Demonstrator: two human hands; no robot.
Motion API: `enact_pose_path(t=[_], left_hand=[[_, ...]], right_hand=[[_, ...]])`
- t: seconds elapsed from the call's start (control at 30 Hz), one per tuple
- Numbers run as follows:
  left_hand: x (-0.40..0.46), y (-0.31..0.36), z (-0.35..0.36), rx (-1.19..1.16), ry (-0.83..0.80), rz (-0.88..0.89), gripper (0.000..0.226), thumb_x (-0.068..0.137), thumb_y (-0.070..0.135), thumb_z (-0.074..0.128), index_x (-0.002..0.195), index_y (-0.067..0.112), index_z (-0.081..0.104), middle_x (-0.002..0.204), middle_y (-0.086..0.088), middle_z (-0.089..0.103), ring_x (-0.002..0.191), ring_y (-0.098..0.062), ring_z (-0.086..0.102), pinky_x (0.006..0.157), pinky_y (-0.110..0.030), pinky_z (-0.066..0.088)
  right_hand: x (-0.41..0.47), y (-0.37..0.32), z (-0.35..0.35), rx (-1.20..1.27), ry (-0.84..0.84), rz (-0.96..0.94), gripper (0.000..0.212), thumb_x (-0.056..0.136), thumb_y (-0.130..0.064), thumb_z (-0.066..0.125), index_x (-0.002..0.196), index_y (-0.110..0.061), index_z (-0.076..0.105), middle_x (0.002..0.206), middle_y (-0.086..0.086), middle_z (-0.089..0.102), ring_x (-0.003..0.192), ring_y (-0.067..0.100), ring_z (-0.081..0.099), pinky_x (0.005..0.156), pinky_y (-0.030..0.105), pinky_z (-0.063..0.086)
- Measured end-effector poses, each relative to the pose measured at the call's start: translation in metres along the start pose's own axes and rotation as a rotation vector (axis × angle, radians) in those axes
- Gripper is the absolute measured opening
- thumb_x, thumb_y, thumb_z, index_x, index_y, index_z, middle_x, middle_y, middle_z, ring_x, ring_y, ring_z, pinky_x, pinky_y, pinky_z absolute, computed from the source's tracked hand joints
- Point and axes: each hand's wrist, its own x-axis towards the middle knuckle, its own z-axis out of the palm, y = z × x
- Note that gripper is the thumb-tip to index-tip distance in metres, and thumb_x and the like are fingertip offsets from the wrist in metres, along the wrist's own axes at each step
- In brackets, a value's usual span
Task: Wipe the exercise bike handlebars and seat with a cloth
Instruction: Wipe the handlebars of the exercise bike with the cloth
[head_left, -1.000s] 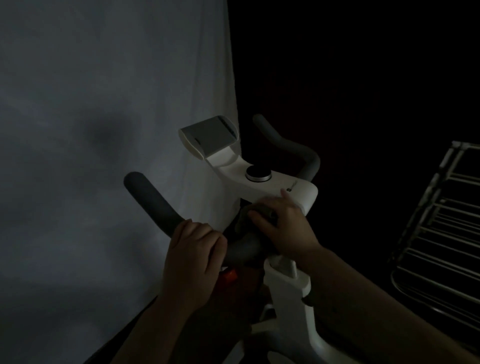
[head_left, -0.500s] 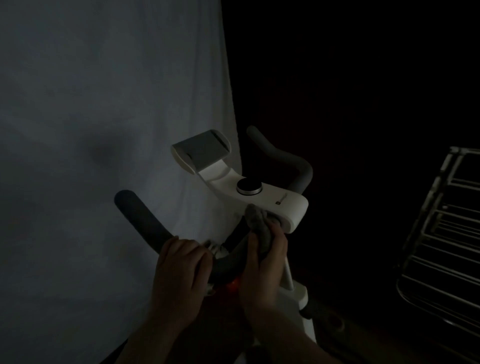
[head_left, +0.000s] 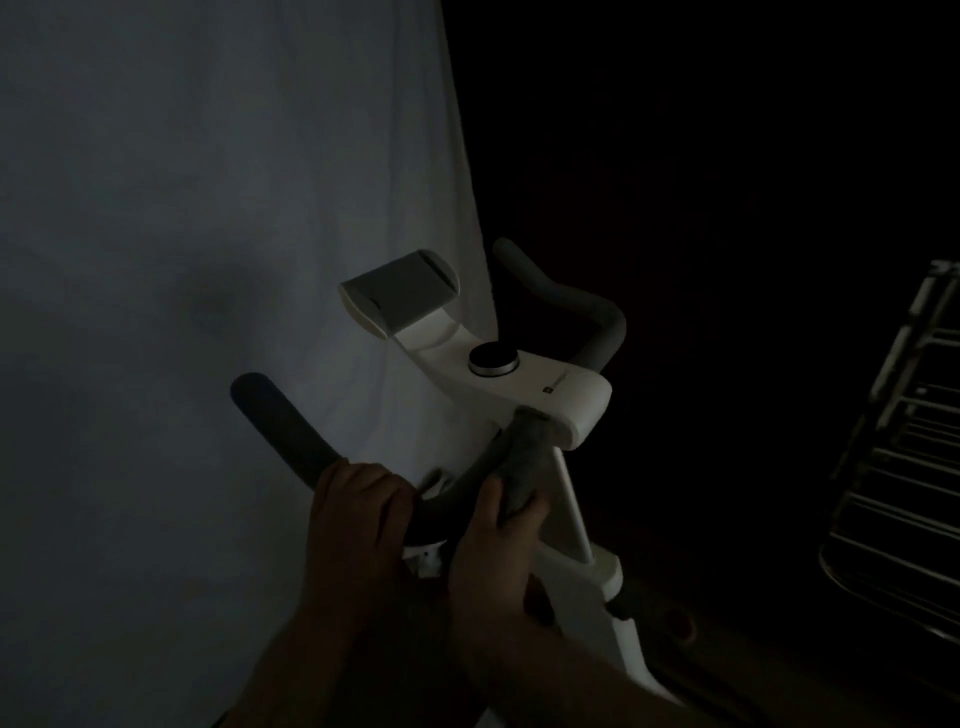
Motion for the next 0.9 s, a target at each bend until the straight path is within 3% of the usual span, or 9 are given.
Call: enact_pose_path(t=[0.07,0.17,0.27,0.37,0.47,0.57,0.67,0.77,0.9], left_hand=[[0.002,0.006,-0.007,0.002,-0.031,-0.018,0.036,0.088,0.020,0.030,0.071,0.017,0.062,0.071,0.002,0.060,0.066,-0.018,0.054,0.074,-0.038,0.042],[0.002,0.008,-0.007,-0.052,-0.044,-0.094,0.026,0.088,0.020,0.035,0.069,0.027,0.051,0.073,0.015,0.046,0.070,-0.007,0.041,0.076,-0.040,0.042],[0.001,0.002,-0.009,-0.073,-0.081,-0.071,0.022,0.089,0.022,0.034,0.071,0.029,0.046,0.075,0.018,0.038,0.073,-0.004,0.034,0.080,-0.042,0.042],[0.003,0.002,-0.017,-0.073,-0.121,-0.053,0.033,0.093,0.028,0.030,0.078,0.026,0.060,0.080,0.018,0.049,0.078,-0.005,0.044,0.089,-0.041,0.042],[0.002,-0.004,-0.018,-0.066,-0.204,0.001,0.036,0.093,0.031,0.030,0.087,0.025,0.065,0.089,0.012,0.061,0.087,-0.012,0.056,0.094,-0.045,0.042],[0.002,-0.009,-0.016,-0.107,-0.239,-0.003,0.036,0.093,0.035,0.030,0.091,0.027,0.064,0.091,0.012,0.060,0.092,-0.013,0.055,0.098,-0.041,0.037],[0.002,-0.013,-0.016,-0.151,-0.240,0.058,0.038,0.092,0.036,0.031,0.094,0.024,0.067,0.093,0.008,0.063,0.093,-0.018,0.057,0.097,-0.038,0.034],[0.006,-0.023,-0.019,-0.233,-0.267,0.092,0.039,0.093,0.042,0.032,0.098,0.028,0.068,0.093,0.012,0.064,0.094,-0.015,0.058,0.092,-0.035,0.035],[0.011,-0.033,-0.020,-0.299,-0.256,0.147,0.038,0.093,0.048,0.033,0.101,0.035,0.067,0.093,0.021,0.064,0.092,-0.008,0.059,0.086,-0.028,0.029]], right_hand=[[0.002,-0.001,0.000,0.022,-0.003,0.035,0.045,0.089,-0.046,0.051,0.127,-0.025,0.039,0.127,0.003,0.055,0.115,0.021,0.054,0.101,0.047,0.042],[0.027,-0.019,0.000,0.113,0.074,0.100,0.023,0.098,-0.028,0.047,0.119,-0.022,0.040,0.121,0.008,0.056,0.113,0.026,0.054,0.100,0.048,0.043],[0.003,-0.012,0.007,0.087,0.095,-0.024,0.035,0.098,-0.026,0.046,0.131,-0.020,0.039,0.128,0.006,0.053,0.118,0.023,0.052,0.100,0.048,0.044],[-0.002,0.000,0.014,0.020,0.199,-0.165,0.023,0.097,-0.027,0.047,0.120,-0.027,0.045,0.117,0.001,0.057,0.108,0.017,0.056,0.094,0.045,0.048],[0.022,-0.011,0.020,-0.162,0.303,-0.234,0.028,0.095,-0.027,0.051,0.121,-0.018,0.050,0.119,-0.002,0.048,0.109,0.016,0.048,0.096,0.043,0.045],[0.018,-0.011,0.012,-0.439,0.259,-0.427,0.030,0.090,-0.026,0.061,0.117,-0.015,0.059,0.121,-0.003,0.045,0.113,0.015,0.042,0.096,0.035,0.044],[0.020,-0.023,-0.003,-0.762,0.081,-0.591,0.034,0.084,-0.029,0.068,0.115,-0.016,0.064,0.119,-0.006,0.044,0.111,0.011,0.042,0.085,0.018,0.040],[0.053,-0.047,-0.003,-0.858,0.052,-0.476,0.034,0.085,-0.031,0.068,0.114,-0.015,0.065,0.108,-0.006,0.041,0.104,0.016,0.051,0.082,0.023,0.045],[0.056,-0.048,0.000,-0.994,-0.005,-0.490,0.033,0.084,-0.038,0.067,0.110,-0.018,0.066,0.105,-0.008,0.040,0.108,0.016,0.045,0.088,0.032,0.047]])
